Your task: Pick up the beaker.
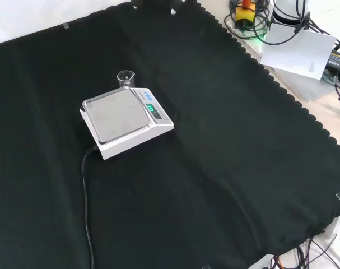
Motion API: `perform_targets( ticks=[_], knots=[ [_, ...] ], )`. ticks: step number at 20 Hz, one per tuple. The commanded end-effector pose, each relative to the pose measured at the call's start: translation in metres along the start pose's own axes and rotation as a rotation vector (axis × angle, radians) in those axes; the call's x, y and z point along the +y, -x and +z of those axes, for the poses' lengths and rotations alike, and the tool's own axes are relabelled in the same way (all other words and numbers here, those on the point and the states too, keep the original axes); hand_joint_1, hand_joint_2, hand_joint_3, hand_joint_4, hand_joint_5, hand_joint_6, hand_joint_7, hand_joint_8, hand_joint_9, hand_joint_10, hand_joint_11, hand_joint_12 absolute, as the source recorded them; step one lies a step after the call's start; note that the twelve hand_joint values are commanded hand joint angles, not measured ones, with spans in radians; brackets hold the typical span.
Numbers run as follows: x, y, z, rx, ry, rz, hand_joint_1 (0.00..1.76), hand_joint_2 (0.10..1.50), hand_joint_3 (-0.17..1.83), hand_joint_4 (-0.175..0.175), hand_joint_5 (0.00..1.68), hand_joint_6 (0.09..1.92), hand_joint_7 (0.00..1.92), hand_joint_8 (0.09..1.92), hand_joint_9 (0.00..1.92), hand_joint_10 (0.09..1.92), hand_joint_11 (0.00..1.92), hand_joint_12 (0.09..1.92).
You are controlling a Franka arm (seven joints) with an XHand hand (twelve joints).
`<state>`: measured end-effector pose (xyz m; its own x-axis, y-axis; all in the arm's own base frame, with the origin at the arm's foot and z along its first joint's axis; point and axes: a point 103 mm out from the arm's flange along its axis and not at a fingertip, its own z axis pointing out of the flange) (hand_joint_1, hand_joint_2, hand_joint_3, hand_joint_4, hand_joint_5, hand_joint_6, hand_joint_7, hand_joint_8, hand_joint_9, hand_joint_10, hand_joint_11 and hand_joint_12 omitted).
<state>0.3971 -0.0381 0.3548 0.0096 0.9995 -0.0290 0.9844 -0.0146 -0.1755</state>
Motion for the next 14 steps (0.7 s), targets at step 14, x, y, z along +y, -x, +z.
perform_targets(
  ticks=[14],
  knots=[
    [0.066, 0.029, 0.051, -0.039, -0.061, -0.047, 0.45, 0.94, 0.21, -0.043, 0.39, 0.6, 0.43, 0.7, 0.47, 0.77, 0.0, 1.43]
  ],
)
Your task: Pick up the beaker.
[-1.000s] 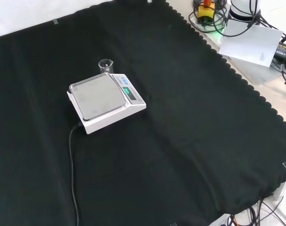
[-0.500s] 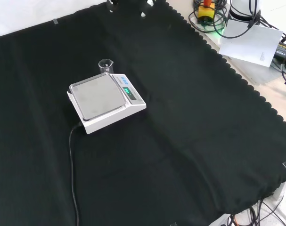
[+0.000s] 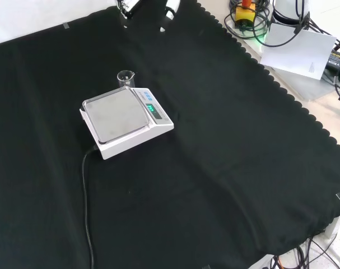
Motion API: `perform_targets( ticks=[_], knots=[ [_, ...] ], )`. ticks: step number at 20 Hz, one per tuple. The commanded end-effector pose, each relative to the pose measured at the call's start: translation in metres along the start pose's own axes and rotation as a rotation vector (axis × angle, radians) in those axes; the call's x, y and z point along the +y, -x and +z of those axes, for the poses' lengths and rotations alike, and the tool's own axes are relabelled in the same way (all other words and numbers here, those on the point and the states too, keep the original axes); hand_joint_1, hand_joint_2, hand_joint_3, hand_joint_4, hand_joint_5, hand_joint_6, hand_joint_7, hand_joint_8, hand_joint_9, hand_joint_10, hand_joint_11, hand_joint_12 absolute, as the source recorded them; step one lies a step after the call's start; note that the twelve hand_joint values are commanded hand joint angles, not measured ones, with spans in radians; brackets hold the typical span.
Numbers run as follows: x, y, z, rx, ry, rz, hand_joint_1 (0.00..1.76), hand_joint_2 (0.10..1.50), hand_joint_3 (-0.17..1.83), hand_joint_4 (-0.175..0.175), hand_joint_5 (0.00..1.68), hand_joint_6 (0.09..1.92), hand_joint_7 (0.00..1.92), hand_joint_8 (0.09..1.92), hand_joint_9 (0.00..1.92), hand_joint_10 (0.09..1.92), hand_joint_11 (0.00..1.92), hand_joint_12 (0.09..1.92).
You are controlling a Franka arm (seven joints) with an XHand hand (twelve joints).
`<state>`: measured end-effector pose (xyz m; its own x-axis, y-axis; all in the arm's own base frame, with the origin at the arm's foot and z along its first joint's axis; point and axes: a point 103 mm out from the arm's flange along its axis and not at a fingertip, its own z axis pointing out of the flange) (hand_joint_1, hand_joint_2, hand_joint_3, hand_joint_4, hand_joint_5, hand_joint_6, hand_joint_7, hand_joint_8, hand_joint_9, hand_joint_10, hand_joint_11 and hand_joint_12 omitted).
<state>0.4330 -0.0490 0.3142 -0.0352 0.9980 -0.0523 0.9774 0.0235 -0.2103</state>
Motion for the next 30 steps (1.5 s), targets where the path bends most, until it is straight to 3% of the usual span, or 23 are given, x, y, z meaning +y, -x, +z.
perform_targets(
  ticks=[1, 9, 20, 27, 30],
  knots=[
    [0.027, 0.023, 0.021, -0.008, -0.032, -0.007, 0.45, 0.94, 0.21, -0.043, 0.39, 0.6, 0.43, 0.7, 0.47, 0.77, 0.0, 1.44],
    [0.049, 0.048, 0.057, 0.034, -0.097, -0.003, 0.46, 0.94, 0.21, -0.046, 0.4, 0.61, 0.43, 0.71, 0.48, 0.78, 0.0, 1.44],
    [0.057, 0.055, 0.09, 0.069, -0.138, 0.0, 0.48, 0.94, 0.22, -0.048, 0.4, 0.62, 0.43, 0.71, 0.49, 0.78, 0.0, 1.46],
    [0.066, 0.054, 0.108, 0.026, -0.111, -0.001, 0.49, 0.94, 0.22, -0.049, 0.4, 0.62, 0.44, 0.72, 0.49, 0.79, 0.0, 1.47],
    [0.069, 0.056, 0.116, 0.023, -0.125, 0.002, 0.49, 0.94, 0.22, -0.05, 0.4, 0.62, 0.44, 0.72, 0.49, 0.79, 0.0, 1.47]
  ],
)
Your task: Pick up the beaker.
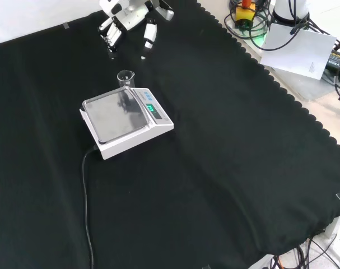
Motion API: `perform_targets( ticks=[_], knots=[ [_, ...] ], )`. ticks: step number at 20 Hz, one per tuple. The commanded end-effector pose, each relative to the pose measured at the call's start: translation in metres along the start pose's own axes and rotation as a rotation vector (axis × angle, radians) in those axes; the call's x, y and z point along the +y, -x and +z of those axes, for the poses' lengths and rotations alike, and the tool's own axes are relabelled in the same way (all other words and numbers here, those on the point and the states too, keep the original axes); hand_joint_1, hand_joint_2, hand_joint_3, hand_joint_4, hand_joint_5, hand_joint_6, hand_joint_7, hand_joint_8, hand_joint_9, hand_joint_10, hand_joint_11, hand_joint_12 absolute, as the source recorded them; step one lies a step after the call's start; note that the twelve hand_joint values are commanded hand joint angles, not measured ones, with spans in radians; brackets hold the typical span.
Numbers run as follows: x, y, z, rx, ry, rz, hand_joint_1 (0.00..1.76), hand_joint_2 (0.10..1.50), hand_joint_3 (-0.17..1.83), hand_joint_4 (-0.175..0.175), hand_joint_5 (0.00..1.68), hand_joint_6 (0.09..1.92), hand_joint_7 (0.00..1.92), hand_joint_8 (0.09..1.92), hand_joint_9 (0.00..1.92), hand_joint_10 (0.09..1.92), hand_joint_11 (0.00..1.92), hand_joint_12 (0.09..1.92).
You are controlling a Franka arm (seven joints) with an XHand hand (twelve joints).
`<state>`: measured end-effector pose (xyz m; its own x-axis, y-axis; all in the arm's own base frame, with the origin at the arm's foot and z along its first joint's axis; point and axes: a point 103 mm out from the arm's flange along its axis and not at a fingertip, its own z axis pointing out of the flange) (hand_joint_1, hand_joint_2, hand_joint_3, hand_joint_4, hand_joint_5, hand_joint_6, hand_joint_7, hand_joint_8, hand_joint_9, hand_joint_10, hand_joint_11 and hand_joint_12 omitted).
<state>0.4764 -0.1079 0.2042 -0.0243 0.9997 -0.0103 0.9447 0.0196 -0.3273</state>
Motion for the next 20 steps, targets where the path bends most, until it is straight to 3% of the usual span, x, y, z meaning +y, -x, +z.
perform_targets(
  ticks=[1, 17, 19, 20],
  knots=[
    [0.008, 0.003, 0.016, -0.023, -0.01, 0.006, 0.49, 0.94, 0.22, -0.05, 0.4, 0.62, 0.44, 0.72, 0.5, 0.79, 0.0, 1.47],
    [0.025, 0.012, 0.04, -0.011, -0.075, -0.008, 0.5, 0.93, 0.23, -0.054, 0.39, 0.64, 0.44, 0.73, 0.5, 0.79, 0.0, 1.48],
    [0.027, 0.013, 0.043, -0.019, -0.145, -0.011, 0.51, 0.89, 0.21, -0.051, 0.35, 0.62, 0.39, 0.73, 0.45, 0.81, 0.0, 1.48],
    [0.027, 0.013, 0.044, -0.037, -0.172, -0.016, 0.51, 0.84, 0.18, -0.046, 0.28, 0.56, 0.29, 0.73, 0.33, 0.83, 0.0, 1.47]
  ],
)
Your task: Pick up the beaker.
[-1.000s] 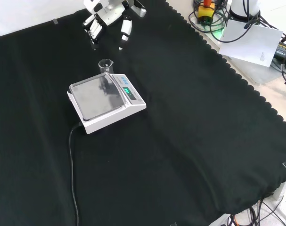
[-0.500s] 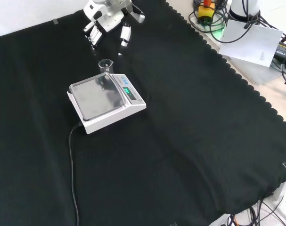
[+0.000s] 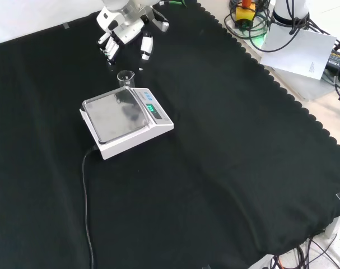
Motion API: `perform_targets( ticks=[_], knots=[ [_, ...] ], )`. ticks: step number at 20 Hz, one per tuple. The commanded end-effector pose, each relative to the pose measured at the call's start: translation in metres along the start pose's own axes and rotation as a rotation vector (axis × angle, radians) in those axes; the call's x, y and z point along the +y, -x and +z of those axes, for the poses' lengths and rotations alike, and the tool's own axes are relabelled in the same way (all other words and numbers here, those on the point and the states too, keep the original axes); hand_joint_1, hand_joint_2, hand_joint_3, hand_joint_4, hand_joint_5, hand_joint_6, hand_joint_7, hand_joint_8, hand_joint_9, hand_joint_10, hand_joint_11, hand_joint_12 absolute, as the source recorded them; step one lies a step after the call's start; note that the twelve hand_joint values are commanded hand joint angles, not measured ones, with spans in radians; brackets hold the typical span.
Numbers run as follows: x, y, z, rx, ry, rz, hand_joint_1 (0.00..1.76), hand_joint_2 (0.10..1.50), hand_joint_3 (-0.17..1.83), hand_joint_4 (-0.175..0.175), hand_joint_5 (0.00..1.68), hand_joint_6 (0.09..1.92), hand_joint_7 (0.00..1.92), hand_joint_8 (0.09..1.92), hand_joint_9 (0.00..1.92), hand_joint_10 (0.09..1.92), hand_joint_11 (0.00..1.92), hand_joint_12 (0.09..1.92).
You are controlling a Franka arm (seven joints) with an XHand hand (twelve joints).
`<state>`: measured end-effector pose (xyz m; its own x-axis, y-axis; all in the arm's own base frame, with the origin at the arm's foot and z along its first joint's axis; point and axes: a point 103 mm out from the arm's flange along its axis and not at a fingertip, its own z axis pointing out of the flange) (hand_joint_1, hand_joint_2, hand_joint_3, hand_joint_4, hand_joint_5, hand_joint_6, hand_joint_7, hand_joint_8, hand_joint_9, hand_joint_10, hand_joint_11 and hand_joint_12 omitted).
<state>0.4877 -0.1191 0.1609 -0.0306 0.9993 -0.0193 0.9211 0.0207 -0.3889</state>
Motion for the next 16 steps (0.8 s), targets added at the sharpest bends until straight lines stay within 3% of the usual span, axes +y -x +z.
perform_targets(
  ticks=[1, 3, 5, 16],
  knots=[
    [0.003, 0.001, 0.008, -0.044, -0.115, -0.016, 0.51, 0.79, 0.15, -0.041, 0.22, 0.48, 0.18, 0.72, 0.21, 0.87, 0.0, 1.45],
    [0.002, 0.0, 0.012, -0.06, -0.116, -0.021, 0.52, 0.74, 0.11, -0.035, 0.17, 0.33, 0.07, 0.71, 0.07, 0.92, 0.0, 1.44],
    [0.003, 0.0, 0.016, -0.059, -0.123, -0.023, 0.53, 0.72, 0.09, -0.035, 0.19, 0.26, 0.06, 0.71, 0.06, 0.93, 0.0, 1.44],
    [0.011, 0.013, 0.023, -0.035, -0.111, -0.01, 0.56, 0.74, 0.07, -0.038, 0.27, 0.21, 0.12, 0.72, 0.14, 0.92, 0.0, 1.46]
  ],
)
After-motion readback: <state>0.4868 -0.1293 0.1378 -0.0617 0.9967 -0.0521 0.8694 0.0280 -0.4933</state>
